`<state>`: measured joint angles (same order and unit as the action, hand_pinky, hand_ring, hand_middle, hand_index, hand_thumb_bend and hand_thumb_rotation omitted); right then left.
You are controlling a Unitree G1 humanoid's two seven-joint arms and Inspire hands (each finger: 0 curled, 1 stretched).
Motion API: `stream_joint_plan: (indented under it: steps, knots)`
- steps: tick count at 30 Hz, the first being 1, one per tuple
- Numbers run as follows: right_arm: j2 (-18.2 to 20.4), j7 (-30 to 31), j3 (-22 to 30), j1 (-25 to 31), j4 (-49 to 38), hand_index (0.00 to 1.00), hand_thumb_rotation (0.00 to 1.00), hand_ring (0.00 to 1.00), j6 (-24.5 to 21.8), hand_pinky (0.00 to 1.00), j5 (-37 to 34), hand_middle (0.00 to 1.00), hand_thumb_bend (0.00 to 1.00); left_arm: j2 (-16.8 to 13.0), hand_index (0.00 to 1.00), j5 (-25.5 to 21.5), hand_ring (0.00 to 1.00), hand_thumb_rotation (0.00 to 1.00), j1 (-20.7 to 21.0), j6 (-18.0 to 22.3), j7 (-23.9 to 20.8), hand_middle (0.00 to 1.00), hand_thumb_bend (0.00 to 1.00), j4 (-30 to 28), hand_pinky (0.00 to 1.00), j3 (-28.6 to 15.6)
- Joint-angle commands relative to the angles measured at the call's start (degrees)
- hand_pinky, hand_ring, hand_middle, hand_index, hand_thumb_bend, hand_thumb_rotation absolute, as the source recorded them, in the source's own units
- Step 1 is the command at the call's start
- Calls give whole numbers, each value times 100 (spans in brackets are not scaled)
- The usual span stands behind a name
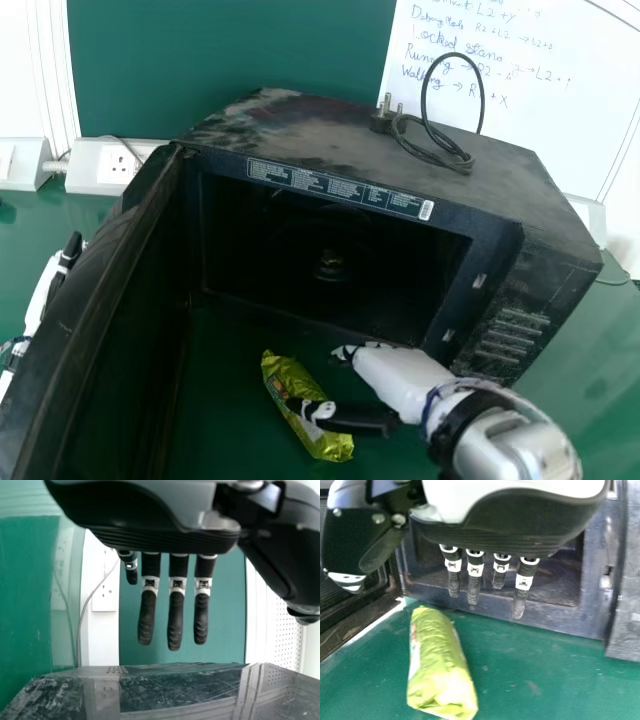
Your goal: Put biscuit inside oven
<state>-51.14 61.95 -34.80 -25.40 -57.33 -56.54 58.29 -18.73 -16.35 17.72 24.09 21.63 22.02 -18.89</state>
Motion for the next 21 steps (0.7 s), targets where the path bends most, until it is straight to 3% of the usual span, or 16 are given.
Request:
stream_joint_plan:
  steps: [1, 9, 21]
  knots:
    - [316, 263, -58, 181, 87, 93, 61, 88, 246, 74, 462, 91, 87, -5, 48, 7, 36, 8, -81, 54, 6, 44, 52, -30, 32, 17]
    - [1616, 1011, 360, 783, 477, 93, 62, 89, 1321, 75, 1795, 92, 89, 10, 48, -4, 37, 8, -91, 34, -7, 44, 52, -100, 32, 24]
    - [3076, 1278, 1141, 1433, 1113, 92, 60, 89, 2726, 74, 2608, 92, 87, 24, 48, 56, 37, 7, -149, -37, -101, 44, 52, -288, 31, 43]
